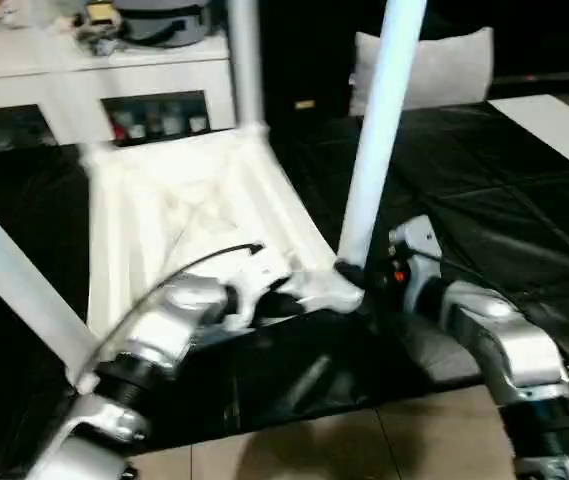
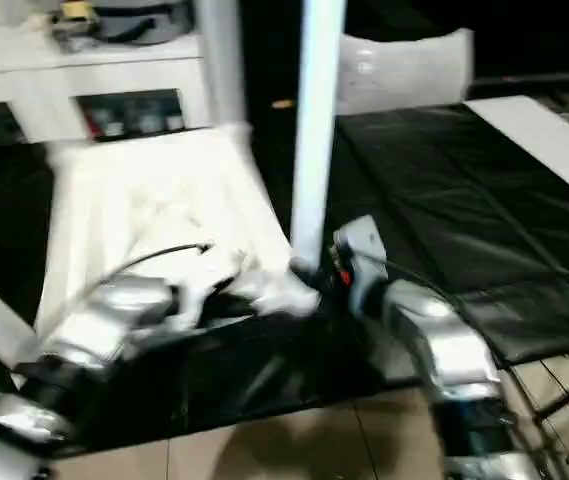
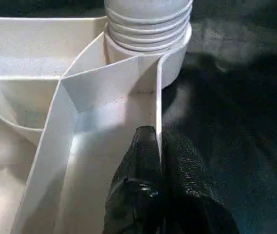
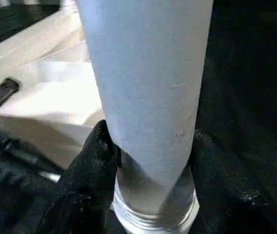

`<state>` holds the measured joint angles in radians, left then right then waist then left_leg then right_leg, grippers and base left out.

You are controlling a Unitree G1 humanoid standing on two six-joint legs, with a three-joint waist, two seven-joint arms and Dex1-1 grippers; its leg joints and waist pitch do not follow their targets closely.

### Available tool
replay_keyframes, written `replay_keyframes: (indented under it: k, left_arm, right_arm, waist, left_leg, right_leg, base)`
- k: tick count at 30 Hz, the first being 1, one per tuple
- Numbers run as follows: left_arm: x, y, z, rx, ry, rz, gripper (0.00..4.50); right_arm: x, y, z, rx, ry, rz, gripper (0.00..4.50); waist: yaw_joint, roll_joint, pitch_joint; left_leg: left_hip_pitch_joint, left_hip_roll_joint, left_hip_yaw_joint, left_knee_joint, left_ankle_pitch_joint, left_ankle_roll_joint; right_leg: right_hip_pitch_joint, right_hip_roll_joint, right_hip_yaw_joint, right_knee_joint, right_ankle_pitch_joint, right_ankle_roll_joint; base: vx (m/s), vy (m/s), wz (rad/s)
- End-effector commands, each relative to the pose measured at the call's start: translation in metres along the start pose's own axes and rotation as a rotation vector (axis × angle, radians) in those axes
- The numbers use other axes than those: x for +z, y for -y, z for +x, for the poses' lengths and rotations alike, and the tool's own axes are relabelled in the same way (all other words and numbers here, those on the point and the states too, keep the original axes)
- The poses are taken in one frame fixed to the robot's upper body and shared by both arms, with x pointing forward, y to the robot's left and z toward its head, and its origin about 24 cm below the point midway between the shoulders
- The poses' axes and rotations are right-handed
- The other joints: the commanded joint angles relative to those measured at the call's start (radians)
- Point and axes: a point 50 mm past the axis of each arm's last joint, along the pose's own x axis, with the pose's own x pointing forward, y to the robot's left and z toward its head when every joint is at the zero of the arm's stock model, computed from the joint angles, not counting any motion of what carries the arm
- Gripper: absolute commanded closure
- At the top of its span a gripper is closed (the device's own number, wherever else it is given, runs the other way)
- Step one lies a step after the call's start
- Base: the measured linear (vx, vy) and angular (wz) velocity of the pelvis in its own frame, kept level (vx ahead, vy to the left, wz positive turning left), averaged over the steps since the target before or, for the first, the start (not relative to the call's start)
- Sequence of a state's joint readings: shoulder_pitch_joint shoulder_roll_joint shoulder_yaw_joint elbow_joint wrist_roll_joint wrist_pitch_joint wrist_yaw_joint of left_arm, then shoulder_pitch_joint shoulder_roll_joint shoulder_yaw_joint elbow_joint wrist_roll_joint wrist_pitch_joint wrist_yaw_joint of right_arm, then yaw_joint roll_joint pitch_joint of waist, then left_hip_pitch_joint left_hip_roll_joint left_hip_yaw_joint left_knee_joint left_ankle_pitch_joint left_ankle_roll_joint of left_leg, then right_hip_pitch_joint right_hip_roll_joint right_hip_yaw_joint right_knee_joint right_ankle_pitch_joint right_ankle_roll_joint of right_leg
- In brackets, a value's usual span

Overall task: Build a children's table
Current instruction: Rotate leg to tighten

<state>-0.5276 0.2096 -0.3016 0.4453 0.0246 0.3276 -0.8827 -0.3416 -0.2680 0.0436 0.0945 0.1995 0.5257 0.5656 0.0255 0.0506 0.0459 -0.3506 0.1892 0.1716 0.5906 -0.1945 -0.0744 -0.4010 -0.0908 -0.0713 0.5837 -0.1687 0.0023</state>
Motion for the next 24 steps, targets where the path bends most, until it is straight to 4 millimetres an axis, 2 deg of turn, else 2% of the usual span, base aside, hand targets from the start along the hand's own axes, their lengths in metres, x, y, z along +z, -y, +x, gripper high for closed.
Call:
replay_keyframes:
  k: [1, 3, 4, 5, 7, 11, 14, 17, 19, 20, 21, 22, 24]
  left_arm:
    - [0.016, 0.003, 0.004, 0.009, 0.081, 0.012, 4.50]
    - [0.018, 0.008, 0.007, -0.003, 0.088, 0.015, 4.50]
    - [0.018, 0.009, 0.007, -0.008, 0.088, 0.018, 4.50]
    - [0.017, 0.009, 0.007, -0.011, 0.085, 0.022, 4.50]
    - [0.015, 0.008, 0.003, -0.015, 0.073, 0.048, 4.50]
    - [0.009, 0.004, -0.005, -0.040, 0.052, 0.090, 4.50]
    - [0.008, 0.006, -0.008, -0.075, 0.054, 0.101, 4.50]
    - [0.007, 0.008, -0.013, -0.142, 0.059, 0.154, 4.50]
    - [0.003, 0.009, -0.016, -0.190, 0.043, 0.182, 4.50]
    - [0.001, 0.010, -0.017, -0.217, 0.030, 0.200, 4.50]
    - [-0.001, 0.010, -0.019, -0.247, 0.013, 0.218, 4.50]
    - [-0.003, 0.011, -0.021, -0.263, 0.004, 0.231, 4.50]
    - [-0.007, 0.011, -0.025, -0.317, -0.026, 0.274, 4.50]
  right_arm:
    - [-0.014, -0.001, 0.004, -0.038, -0.046, 0.016, 2.02]
    - [-0.014, -0.005, 0.005, -0.038, -0.027, 0.029, 1.87]
    - [-0.013, -0.005, 0.005, -0.035, -0.021, 0.034, 1.79]
    - [-0.013, -0.006, 0.004, -0.021, -0.013, 0.029, 1.67]
    - [-0.011, -0.006, 0.001, 0.004, 0.008, 0.015, 1.47]
    - [-0.002, -0.001, -0.011, 0.103, 0.090, -0.044, 1.11]
    - [-0.001, 0.005, -0.016, 0.123, 0.095, -0.078, 1.00]
    - [0.000, 0.013, -0.025, 0.177, 0.087, -0.115, 0.75]
    - [0.001, 0.014, -0.030, 0.239, 0.079, -0.129, 0.53]
    - [0.002, 0.014, -0.032, 0.271, 0.070, -0.137, 0.53]
    - [0.002, 0.014, -0.035, 0.310, 0.057, -0.150, 0.31]
    - [0.002, 0.015, -0.036, 0.325, 0.048, -0.160, 0.31]
    - [0.001, 0.016, -0.038, 0.365, 0.017, -0.201, 0.16]
  waist:
    - [0.006, -0.016, -0.052]
    - [0.010, -0.012, -0.056]
    - [0.010, -0.012, -0.056]
    - [0.014, -0.009, -0.061]
    - [0.018, -0.007, -0.063]
    - [0.027, -0.005, -0.067]
    - [0.029, -0.003, -0.068]
    - [0.032, -0.001, -0.067]
    - [0.036, -0.004, -0.066]
    - [0.038, -0.003, -0.066]
    - [0.042, -0.002, -0.067]
    - [0.045, -0.002, -0.066]
    - [0.051, -0.002, -0.066]
  left_leg:
    - [-0.003, 0.014, -0.014, -0.075, -0.311, 0.024]
    - [-0.007, 0.021, -0.014, -0.080, -0.281, 0.031]
    - [-0.008, 0.021, -0.013, -0.080, -0.276, 0.033]
    - [-0.006, 0.024, -0.011, -0.077, -0.257, 0.035]
    - [-0.008, 0.024, -0.007, -0.073, -0.212, 0.050]
    - [-0.013, 0.023, -0.005, -0.068, -0.176, 0.073]
    - [-0.017, 0.025, -0.005, -0.065, -0.132, 0.087]
    - [-0.016, 0.026, -0.005, -0.065, -0.150, 0.093]
    - [-0.013, 0.028, -0.004, -0.066, -0.167, 0.091]
    - [-0.013, 0.029, -0.005, -0.067, -0.167, 0.090]
    - [-0.011, 0.031, -0.006, -0.066, -0.171, 0.094]
    - [-0.009, 0.033, -0.003, -0.065, -0.169, 0.094]
    - [-0.011, 0.033, -0.003, -0.065, -0.161, 0.095]
  right_leg:
    - [0.033, -0.046, 0.023, -0.109, -0.582, -0.070]
    - [0.039, -0.043, 0.029, -0.095, -0.471, -0.108]
    - [0.039, -0.042, 0.030, -0.092, -0.449, -0.118]
    - [0.040, -0.044, 0.034, -0.086, -0.386, -0.143]
    - [0.046, -0.042, 0.038, -0.072, -0.270, -0.190]
    - [0.053, -0.048, 0.037, -0.071, -0.254, -0.194]
    - [0.056, -0.046, 0.037, -0.062, -0.196, -0.213]
    - [0.055, -0.047, 0.035, -0.065, -0.224, -0.219]
    - [0.052, -0.046, 0.036, -0.067, -0.249, -0.216]
    - [0.052, -0.047, 0.036, -0.066, -0.250, -0.216]
    - [0.052, -0.048, 0.036, -0.065, -0.250, -0.215]
    - [0.048, -0.047, 0.038, -0.064, -0.236, -0.222]
    - [0.049, -0.047, 0.038, -0.060, -0.224, -0.225]
  base:
    - [0.000, 0.000, 0.00]
    - [0.000, 0.000, 0.00]
    - [0.000, 0.000, 0.00]
    - [0.000, 0.000, 0.00]
    - [0.052, 0.000, 0.06]
    - [0.000, 0.000, 0.00]
    - [0.000, 0.000, 0.00]
    - [0.000, 0.000, 0.00]
    - [0.000, 0.000, 0.00]
    - [0.000, 0.000, 0.00]
    - [0.000, 0.000, 0.00]
    - [0.000, 0.000, 0.00]
    - [0.000, 0.000, 0.00]
